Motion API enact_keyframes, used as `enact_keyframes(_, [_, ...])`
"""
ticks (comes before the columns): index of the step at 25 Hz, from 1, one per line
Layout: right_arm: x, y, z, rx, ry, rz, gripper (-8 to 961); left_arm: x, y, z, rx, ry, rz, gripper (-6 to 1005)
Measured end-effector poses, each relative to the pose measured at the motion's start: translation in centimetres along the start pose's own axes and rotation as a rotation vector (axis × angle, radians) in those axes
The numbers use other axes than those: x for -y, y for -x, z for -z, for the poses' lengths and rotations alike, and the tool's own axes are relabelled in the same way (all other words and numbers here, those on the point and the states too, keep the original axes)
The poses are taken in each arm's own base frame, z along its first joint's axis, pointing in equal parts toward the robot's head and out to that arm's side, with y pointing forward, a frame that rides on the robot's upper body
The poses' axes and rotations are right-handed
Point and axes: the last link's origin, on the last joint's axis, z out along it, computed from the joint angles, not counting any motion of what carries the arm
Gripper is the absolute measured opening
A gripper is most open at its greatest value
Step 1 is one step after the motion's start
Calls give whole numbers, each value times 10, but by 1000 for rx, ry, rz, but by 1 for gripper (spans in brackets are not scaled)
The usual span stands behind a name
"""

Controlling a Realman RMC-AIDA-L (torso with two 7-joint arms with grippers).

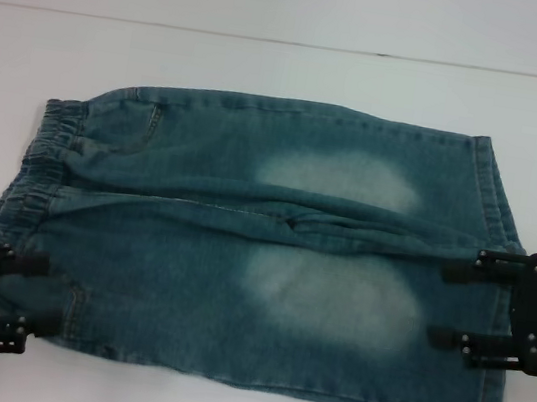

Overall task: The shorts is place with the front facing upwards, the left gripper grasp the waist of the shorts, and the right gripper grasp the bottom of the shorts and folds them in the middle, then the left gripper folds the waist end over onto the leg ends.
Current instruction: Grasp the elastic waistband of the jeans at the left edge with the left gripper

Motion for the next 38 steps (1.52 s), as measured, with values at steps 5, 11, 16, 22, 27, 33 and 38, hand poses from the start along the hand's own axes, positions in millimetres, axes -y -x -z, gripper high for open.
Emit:
enact_keyframes(5, [1, 0, -4, -17, 4, -2, 790, 0, 0, -1, 1, 0, 1, 870])
enact_keyframes(11, [1, 0, -4, -17, 5, -1, 790, 1, 1, -1, 2, -5, 2, 866])
enact_keyframes(16, [0, 1, -5, -13, 9, 2, 789, 3, 0, -1, 5, -17, 15, 862])
enact_keyframes(22, [1, 2, -3, -6, 2, 3, 789, 16, -7, 4, 38, -94, 48, 857])
enact_keyframes(27, [2, 4, -3, -2, 3, 6, 789, 30, -19, 14, 90, -191, 93, 853])
enact_keyframes(33, [1, 5, -5, 1, 10, 8, 790, 42, -33, 21, 228, -291, 142, 849])
enact_keyframes(38, [2, 6, -5, 4, 9, 6, 789, 50, -38, 23, 310, -359, 190, 845])
